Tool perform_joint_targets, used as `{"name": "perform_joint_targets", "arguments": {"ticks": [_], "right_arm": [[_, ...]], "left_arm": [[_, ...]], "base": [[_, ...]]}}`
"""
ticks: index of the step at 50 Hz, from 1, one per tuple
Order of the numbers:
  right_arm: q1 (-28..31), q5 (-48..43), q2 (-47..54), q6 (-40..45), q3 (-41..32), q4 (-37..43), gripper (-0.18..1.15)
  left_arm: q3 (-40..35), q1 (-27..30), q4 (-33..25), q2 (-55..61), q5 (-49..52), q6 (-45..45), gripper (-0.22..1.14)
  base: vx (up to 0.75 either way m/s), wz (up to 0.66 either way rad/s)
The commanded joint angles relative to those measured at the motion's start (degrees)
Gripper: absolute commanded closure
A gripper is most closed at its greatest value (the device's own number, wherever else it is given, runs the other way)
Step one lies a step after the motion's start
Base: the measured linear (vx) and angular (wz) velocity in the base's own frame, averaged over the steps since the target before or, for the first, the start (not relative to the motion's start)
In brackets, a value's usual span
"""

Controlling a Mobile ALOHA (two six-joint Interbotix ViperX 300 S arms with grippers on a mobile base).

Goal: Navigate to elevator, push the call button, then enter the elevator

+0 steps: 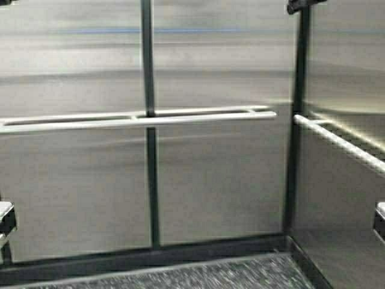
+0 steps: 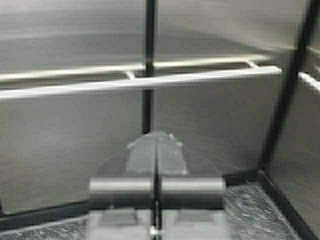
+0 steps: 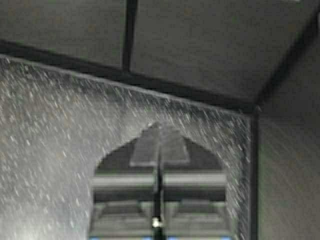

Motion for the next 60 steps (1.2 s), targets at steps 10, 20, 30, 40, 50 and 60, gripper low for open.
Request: {"name": "perform_joint_targets", "arguments": {"ticks": [10,20,30,40,50,60], "right_arm": [[0.26,-4.13,-0.26,1.85,-1.58,0.18,0.91],[1.32,-4.22,1.05,2.02,-1.32,0.18,0.91],[3.78,-4.22,3.08,1.76,-1.41,0.18,0.91],[4.13,-4.22,4.22,1.67,-1.58,0.18,0.91],[4.13,-4.22,4.31,1.67,-2.02,0.18,0.91],[4.04,-4.22,4.31,1.49,-1.85,0.18,0.91]], "left_arm": [[-2.90,0.00,0.18,7.38,-0.44,0.09,0.89],[-2.81,0.09,0.26,6.77,-0.44,0.09,0.89],[-2.55,0.00,0.26,5.98,-0.44,0.09,0.89],[-2.81,0.09,0.26,5.27,-0.53,0.09,0.89],[-2.90,0.00,0.26,5.19,-0.53,0.09,0.89],[-2.81,0.00,0.35,3.43,-0.53,0.09,0.89]], "base": [[0.30,0.31],[0.28,0.53],[0.25,0.69],[0.21,0.57],[0.18,0.49],[0.18,0.54]]}}
